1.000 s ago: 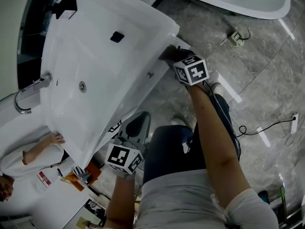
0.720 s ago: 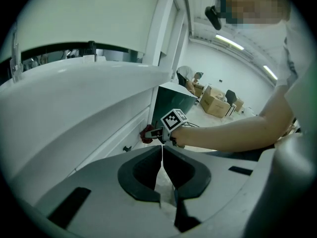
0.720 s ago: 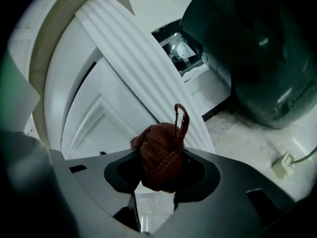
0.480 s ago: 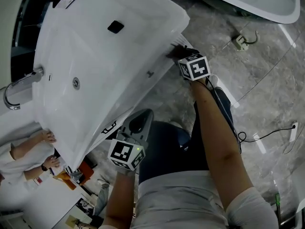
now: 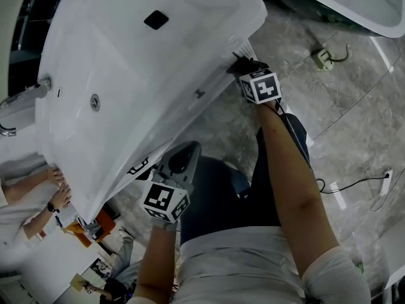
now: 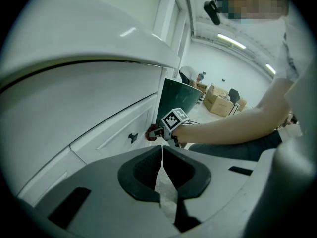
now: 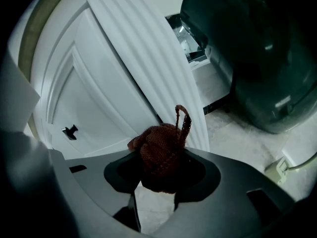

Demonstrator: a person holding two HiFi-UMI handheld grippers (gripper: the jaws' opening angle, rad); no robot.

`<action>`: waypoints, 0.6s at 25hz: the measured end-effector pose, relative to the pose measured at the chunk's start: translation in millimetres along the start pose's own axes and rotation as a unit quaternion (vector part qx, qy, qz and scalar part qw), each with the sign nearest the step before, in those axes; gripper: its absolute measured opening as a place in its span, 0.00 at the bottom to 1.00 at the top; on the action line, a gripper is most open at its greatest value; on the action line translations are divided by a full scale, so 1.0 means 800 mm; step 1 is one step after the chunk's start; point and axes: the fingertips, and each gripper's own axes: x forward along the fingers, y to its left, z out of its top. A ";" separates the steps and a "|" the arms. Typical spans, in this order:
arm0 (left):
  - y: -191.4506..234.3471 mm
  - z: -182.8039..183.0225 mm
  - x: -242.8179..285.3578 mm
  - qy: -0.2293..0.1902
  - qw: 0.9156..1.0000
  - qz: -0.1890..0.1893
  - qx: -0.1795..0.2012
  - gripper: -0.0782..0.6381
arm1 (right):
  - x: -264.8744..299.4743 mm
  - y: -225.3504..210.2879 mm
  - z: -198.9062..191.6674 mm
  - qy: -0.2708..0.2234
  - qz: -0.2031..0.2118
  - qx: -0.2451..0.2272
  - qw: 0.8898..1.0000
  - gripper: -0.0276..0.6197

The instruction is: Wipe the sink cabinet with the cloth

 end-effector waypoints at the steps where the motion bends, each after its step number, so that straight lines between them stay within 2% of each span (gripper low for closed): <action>1: 0.001 -0.001 0.000 -0.001 1.000 0.001 0.000 0.14 | 0.002 -0.002 -0.003 0.002 -0.004 0.000 1.000 0.32; 8: 0.004 -0.010 -0.004 -0.004 1.000 0.003 -0.001 0.14 | 0.007 -0.006 -0.009 -0.002 -0.027 -0.005 1.000 0.32; 15: 0.013 -0.015 -0.019 -0.010 1.000 0.007 -0.009 0.14 | 0.011 0.014 -0.018 -0.001 -0.029 0.009 1.000 0.30</action>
